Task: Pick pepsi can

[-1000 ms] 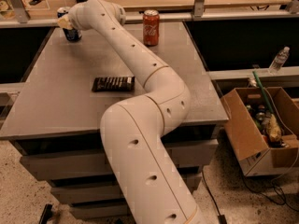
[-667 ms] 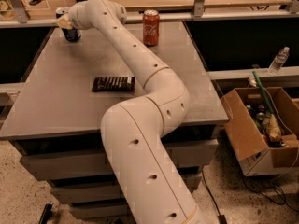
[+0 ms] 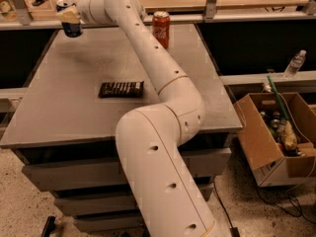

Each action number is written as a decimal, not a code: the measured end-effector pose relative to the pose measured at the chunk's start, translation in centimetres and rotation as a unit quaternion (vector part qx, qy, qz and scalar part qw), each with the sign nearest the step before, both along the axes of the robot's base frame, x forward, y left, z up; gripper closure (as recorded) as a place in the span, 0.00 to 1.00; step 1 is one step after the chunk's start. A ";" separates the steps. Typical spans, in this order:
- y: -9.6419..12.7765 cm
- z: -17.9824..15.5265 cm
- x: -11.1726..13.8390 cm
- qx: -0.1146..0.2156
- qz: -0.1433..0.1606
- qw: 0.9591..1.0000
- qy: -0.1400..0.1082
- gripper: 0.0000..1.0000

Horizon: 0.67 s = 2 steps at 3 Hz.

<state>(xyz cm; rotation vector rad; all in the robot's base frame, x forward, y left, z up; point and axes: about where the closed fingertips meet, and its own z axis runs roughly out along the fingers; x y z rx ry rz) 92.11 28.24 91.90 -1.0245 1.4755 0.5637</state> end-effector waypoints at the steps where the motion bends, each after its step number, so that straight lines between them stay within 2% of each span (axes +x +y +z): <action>1: -1.3 0.8 -1.5 0.045 0.051 0.998 -0.003 1.00; 2: -2.9 1.8 -2.7 0.060 0.080 0.995 -0.005 1.00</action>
Offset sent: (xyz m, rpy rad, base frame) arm -0.0140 -0.0570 0.0420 0.1504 -0.0146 0.2204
